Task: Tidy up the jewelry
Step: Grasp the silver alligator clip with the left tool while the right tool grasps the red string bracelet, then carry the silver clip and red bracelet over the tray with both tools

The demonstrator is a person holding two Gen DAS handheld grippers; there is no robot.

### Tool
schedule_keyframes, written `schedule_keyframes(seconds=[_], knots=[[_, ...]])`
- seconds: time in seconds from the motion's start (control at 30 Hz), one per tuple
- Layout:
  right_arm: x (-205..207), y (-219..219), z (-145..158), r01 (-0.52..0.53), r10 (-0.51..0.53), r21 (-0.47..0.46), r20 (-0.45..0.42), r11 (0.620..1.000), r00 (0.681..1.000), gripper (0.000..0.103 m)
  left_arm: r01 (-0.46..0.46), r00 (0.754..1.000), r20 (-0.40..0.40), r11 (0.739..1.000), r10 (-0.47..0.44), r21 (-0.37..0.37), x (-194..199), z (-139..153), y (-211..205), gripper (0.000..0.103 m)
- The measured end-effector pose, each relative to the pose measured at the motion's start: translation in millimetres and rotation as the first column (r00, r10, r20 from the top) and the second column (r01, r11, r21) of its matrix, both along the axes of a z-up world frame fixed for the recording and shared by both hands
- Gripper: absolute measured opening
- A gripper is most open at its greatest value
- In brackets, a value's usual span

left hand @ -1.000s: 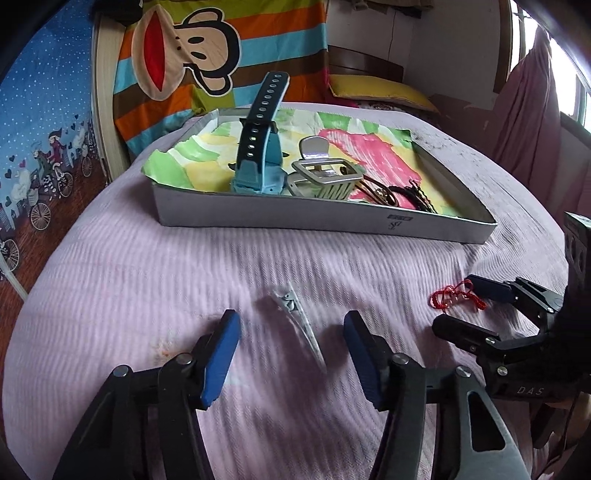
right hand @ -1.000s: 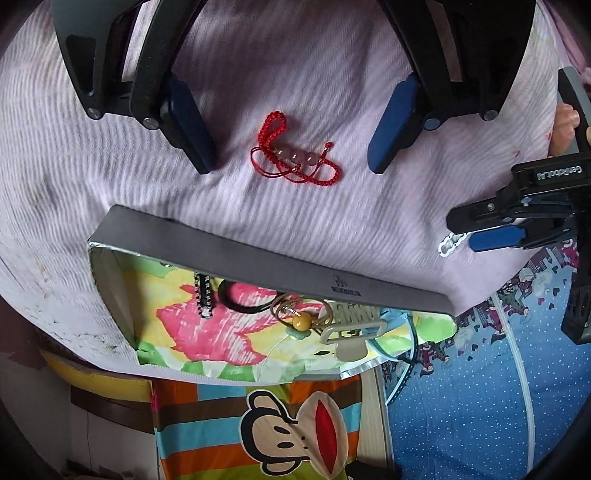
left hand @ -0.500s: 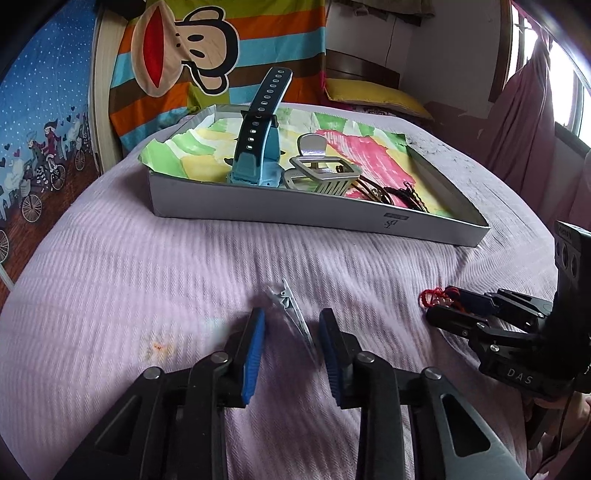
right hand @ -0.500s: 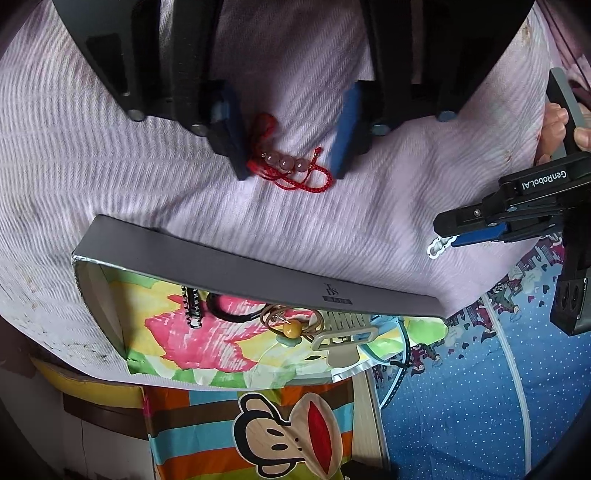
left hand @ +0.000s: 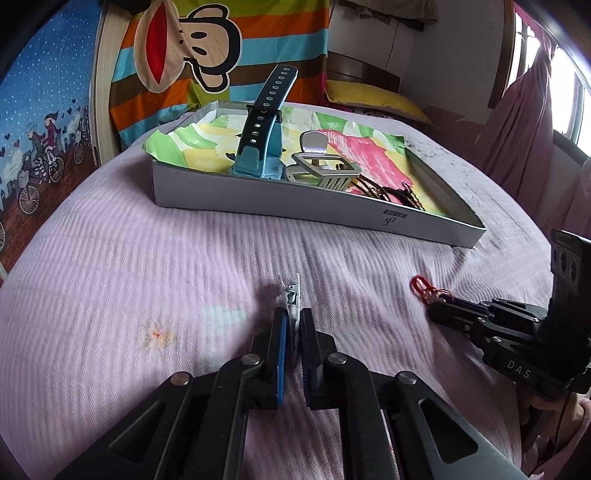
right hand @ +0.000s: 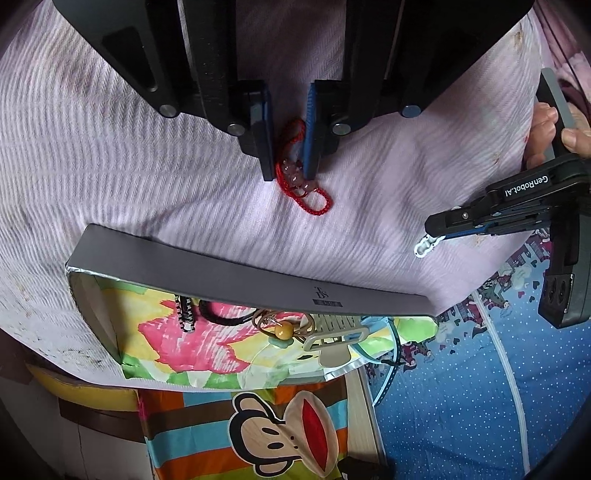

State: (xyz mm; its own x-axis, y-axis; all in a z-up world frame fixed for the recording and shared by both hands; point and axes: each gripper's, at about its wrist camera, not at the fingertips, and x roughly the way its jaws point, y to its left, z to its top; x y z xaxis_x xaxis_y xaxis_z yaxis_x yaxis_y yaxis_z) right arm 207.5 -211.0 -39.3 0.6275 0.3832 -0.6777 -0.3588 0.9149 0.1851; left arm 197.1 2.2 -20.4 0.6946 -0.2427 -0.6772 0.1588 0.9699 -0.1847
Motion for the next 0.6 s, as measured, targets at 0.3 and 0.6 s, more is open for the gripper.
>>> schedule_keyframes(seconds=[0.3, 0.6], knots=[[-4, 2, -1, -0.029, 0.029, 0.017, 0.014, 0.999, 0.999, 0.008, 0.057, 0.998, 0.04, 0.998, -0.056, -0.014, -11, 1, -6, 0.007], [-17, 3, 9, -0.037, 0.037, 0.002, 0.103, 0.999, 0.994, 0.007, 0.077, 0.996, 0.039, 0.997, -0.077, -0.009, -10, 9, -10, 0.007]])
